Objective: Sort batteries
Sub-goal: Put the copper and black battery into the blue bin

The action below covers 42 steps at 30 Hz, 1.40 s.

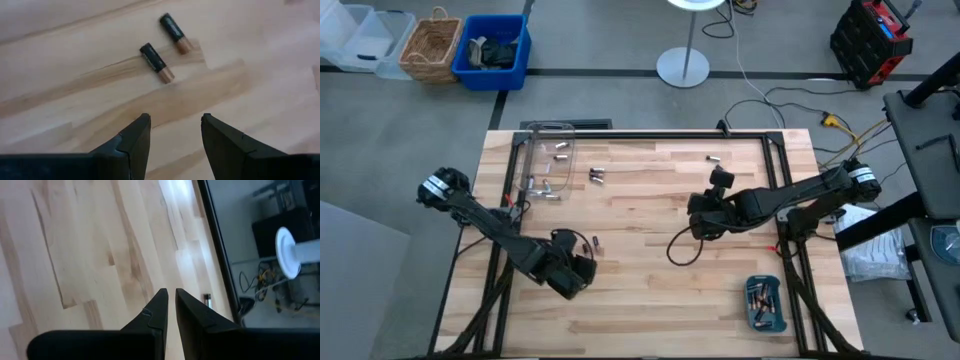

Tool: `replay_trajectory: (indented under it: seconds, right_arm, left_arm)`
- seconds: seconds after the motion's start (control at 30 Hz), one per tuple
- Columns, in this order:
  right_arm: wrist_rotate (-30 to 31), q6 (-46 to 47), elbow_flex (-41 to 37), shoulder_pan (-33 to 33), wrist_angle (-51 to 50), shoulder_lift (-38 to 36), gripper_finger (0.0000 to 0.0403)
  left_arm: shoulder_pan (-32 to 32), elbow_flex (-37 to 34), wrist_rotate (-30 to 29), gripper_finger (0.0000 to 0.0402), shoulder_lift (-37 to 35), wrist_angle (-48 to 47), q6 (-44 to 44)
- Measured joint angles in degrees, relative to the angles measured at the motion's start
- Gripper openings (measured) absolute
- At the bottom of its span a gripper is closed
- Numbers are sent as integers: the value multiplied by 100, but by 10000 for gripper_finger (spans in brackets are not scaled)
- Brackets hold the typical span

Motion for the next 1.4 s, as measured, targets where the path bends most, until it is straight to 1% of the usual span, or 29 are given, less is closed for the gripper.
replay_trajectory:
  seconds: [0.13, 0.3, 0.4, 0.53, 0.97, 1.4]
  right_arm:
    - [13, -342, -12, -4, 167, 0, 28]
    - [112, -534, -18, -29, 199, 0, 28]
    - [201, -609, -20, -70, 211, 0, 29]
    - [289, -609, -20, -182, 226, 0, 28]
    - [287, -587, -51, -269, 281, 0, 29]
    - [286, -604, -51, -269, 306, 0, 28]
  left_arm:
    - [39, 9, -8, 155, 427, -88, -652]
    - [77, -20, -9, 155, 781, -67, -893]
    - [156, -23, -56, 155, 863, -67, -899]
    - [241, -23, -443, 155, 902, 2, -843]
    - [510, -104, -452, 155, 1131, 173, -748]
    - [550, -136, -445, 155, 1275, 298, -700]
